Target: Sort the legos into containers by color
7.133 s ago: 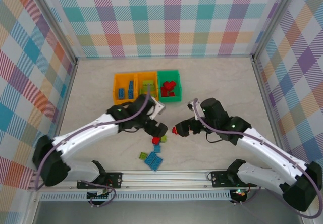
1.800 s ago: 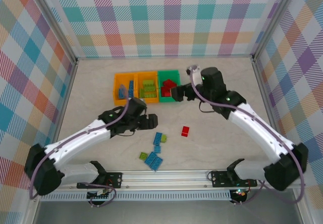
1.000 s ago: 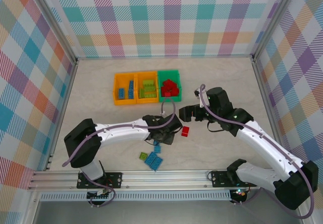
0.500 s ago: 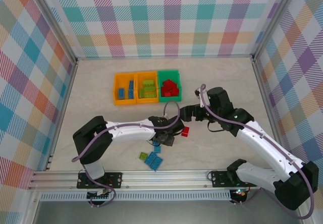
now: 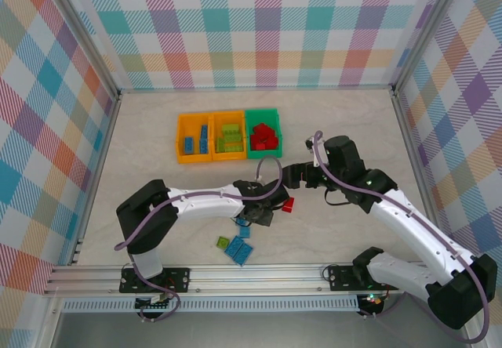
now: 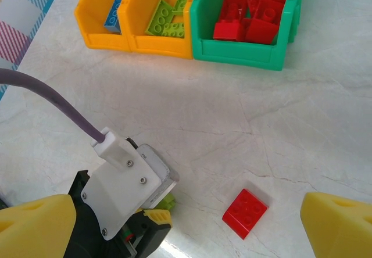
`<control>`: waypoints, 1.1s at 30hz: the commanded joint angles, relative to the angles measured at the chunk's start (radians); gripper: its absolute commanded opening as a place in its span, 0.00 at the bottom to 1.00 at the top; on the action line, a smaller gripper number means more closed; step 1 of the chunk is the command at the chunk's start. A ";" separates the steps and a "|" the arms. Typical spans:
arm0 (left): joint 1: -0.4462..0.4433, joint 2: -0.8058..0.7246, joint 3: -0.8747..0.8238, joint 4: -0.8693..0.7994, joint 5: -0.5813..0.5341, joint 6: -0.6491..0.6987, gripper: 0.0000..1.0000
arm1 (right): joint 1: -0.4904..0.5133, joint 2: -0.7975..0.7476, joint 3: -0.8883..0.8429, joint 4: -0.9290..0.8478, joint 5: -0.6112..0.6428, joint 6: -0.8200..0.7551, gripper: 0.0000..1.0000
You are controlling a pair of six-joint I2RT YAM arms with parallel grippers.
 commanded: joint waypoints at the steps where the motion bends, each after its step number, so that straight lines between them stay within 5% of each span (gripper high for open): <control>1: -0.016 0.045 0.009 0.018 -0.017 0.002 0.33 | 0.004 -0.030 0.001 -0.017 -0.023 0.008 1.00; 5: -0.016 0.062 0.006 0.029 -0.023 0.003 0.33 | 0.003 -0.049 0.000 -0.022 -0.025 0.017 1.00; 12: -0.016 -0.006 -0.006 0.071 -0.036 -0.002 0.13 | 0.004 -0.070 0.010 -0.077 -0.018 0.037 1.00; 18: 0.015 -0.177 0.005 0.088 -0.200 0.071 0.13 | 0.002 -0.120 0.002 -0.203 -0.133 0.115 1.00; 25: 0.212 -0.186 0.103 0.187 -0.278 0.200 0.13 | 0.004 -0.114 -0.036 -0.266 -0.399 0.093 1.00; 33: 0.492 0.009 0.290 0.247 -0.246 0.199 0.16 | 0.004 -0.127 -0.043 -0.244 -0.318 0.102 1.00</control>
